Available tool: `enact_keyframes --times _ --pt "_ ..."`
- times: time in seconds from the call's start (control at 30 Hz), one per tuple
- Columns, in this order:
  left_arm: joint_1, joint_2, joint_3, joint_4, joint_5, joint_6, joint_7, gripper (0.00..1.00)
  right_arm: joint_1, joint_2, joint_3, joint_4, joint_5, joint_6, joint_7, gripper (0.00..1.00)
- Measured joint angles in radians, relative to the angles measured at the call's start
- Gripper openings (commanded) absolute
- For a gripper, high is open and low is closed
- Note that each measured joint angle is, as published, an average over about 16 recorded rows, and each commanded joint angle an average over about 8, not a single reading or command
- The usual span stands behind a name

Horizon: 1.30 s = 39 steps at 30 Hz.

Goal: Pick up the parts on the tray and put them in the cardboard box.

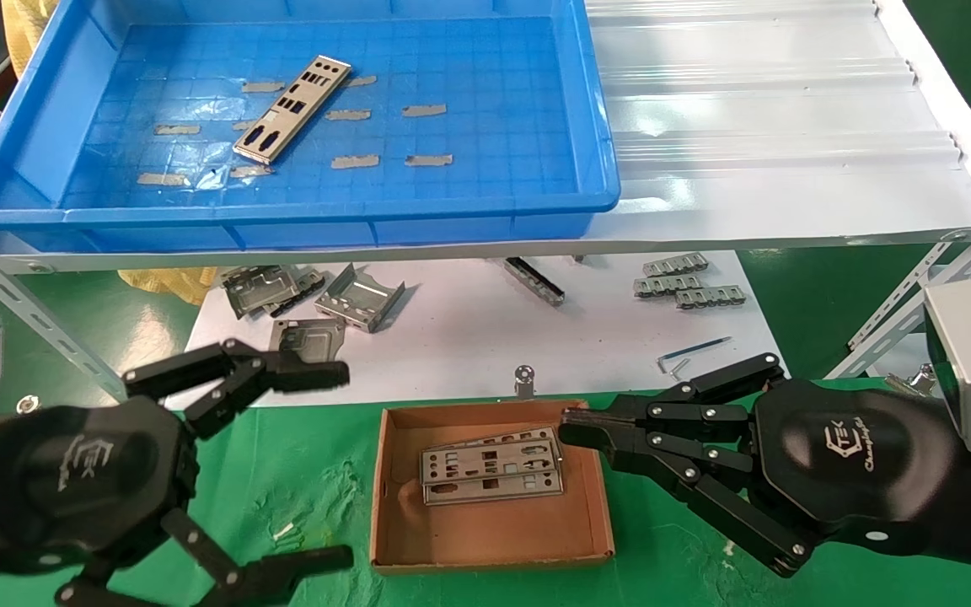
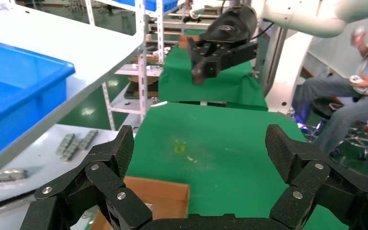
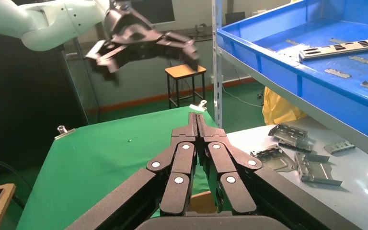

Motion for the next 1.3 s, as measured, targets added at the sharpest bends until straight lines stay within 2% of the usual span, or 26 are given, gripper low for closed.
enact_keyframes --times 0.17,0.33,0.63,0.93,0.97,1.2,1.23,1.3 --pt "-0.122 0.050 0.024 0.056 0.065 -0.034 -0.021 1.00 0.000 0.000 0.000 0.000 0.000 0.000 0.000 0.00" --pt "-0.285 0.135 0.066 0.181 0.162 -0.077 -0.033 1.00 0.000 0.000 0.000 0.000 0.000 0.000 0.000 0.00" --pt "-0.550 0.320 0.151 0.563 0.344 -0.175 0.022 1.00 0.000 0.000 0.000 0.000 0.000 0.000 0.000 0.00" --pt "-0.699 0.457 0.193 0.927 0.453 -0.341 0.145 1.00 0.000 0.000 0.000 0.000 0.000 0.000 0.000 0.01" --pt "-0.708 0.467 0.195 0.956 0.459 -0.361 0.157 1.00 0.000 0.000 0.000 0.000 0.000 0.000 0.000 0.06" --pt "-0.749 0.517 0.203 1.098 0.489 -0.474 0.225 1.00 0.000 0.000 0.000 0.000 0.000 0.000 0.000 0.93" --pt "-0.752 0.521 0.205 1.110 0.492 -0.485 0.232 1.00 0.000 0.000 0.000 0.000 0.000 0.000 0.000 1.00" --pt "-0.758 0.529 0.207 1.132 0.497 -0.502 0.243 1.00 0.000 0.000 0.000 0.000 0.000 0.000 0.000 1.00"
